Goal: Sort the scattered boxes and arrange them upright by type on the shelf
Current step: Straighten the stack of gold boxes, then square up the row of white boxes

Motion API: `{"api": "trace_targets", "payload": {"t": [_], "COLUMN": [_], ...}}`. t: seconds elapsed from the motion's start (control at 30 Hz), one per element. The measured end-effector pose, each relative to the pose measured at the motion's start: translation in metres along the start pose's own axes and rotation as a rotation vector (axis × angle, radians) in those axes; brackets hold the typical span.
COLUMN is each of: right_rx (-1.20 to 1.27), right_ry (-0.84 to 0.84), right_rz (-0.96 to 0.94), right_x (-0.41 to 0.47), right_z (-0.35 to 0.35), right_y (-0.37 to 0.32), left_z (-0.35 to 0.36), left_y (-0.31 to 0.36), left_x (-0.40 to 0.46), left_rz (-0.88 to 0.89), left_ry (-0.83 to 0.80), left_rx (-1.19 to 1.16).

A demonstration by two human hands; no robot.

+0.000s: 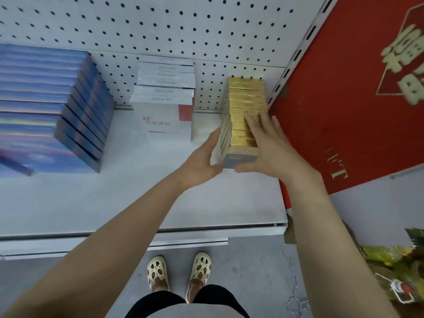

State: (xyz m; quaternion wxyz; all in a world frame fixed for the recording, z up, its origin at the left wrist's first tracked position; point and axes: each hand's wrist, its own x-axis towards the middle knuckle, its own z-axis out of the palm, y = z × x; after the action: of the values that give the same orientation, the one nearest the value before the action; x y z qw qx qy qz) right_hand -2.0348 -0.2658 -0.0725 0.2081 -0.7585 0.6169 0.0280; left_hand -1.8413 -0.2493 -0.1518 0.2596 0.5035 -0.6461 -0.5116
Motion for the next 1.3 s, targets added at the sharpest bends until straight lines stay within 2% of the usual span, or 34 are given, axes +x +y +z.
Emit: {"api": "trace_targets", "payload": {"t": [0.07,0.23,0.3,0.4,0.47,0.53,0.57,0.63,0.7,0.77,0.83,0.93,1.1,1.3], "right_rx": [-0.072,-0.114,-0.125,-0.188,-0.169,-0.05,0.01,0.068,0.028,-0.062,-0.107,-0.133,-0.099,-0.112], "right_ry": [0.068,0.184,0.168,0.033,0.014,0.148,0.211,0.227,0.204,0.162,0.102,0.064,0.118,0.183], "right_rz": [-0.005,-0.036,-0.041,-0.004,-0.006,-0.079,-0.127,-0.202,-0.244,-0.251,-0.243,-0.234,-0.276,-0.278], "right_x": [0.006,0.015,0.015,0.015,0.016,0.019,0.023,0.036,0.052,0.066,0.072,0.078,0.094,0.104], "right_z": [0.008,0.02,0.018,0.005,-0.01,-0.022,-0.026,-0.028,-0.027,-0.025,-0.024,-0.021,-0.009,-0.001], "right_y": [-0.003,-0.001,0.001,-0.002,-0.015,-0.04,-0.054,-0.086,-0.11,-0.126,-0.133,-0.137,-0.131,-0.132], "left_z": [0.008,0.027,0.03,0.024,0.014,-0.005,-0.016,-0.045,-0.072,-0.095,-0.111,-0.119,-0.115,-0.12], "left_y": [0.002,0.0,-0.001,0.009,0.013,0.014,0.011,0.005,0.0,-0.006,-0.012,-0.019,-0.026,-0.03], "left_x": [0.008,0.025,0.022,0.01,-0.007,-0.028,-0.036,-0.047,-0.047,-0.04,-0.032,-0.019,-0.003,-0.002], "left_rz": [0.05,0.093,0.126,0.161,0.258,0.4,0.42,0.309,0.098,-0.095,-0.205,-0.229,-0.19,-0.157], "left_ry": [-0.005,0.205,0.221,0.253,0.427,0.702,0.815,0.945,0.932,0.821,0.68,0.578,0.673,0.694], "left_rx": [0.127,0.257,0.279,0.396,0.518,0.507,0.459,0.375,0.307,0.174,0.052,0.051,0.068,0.088]}}
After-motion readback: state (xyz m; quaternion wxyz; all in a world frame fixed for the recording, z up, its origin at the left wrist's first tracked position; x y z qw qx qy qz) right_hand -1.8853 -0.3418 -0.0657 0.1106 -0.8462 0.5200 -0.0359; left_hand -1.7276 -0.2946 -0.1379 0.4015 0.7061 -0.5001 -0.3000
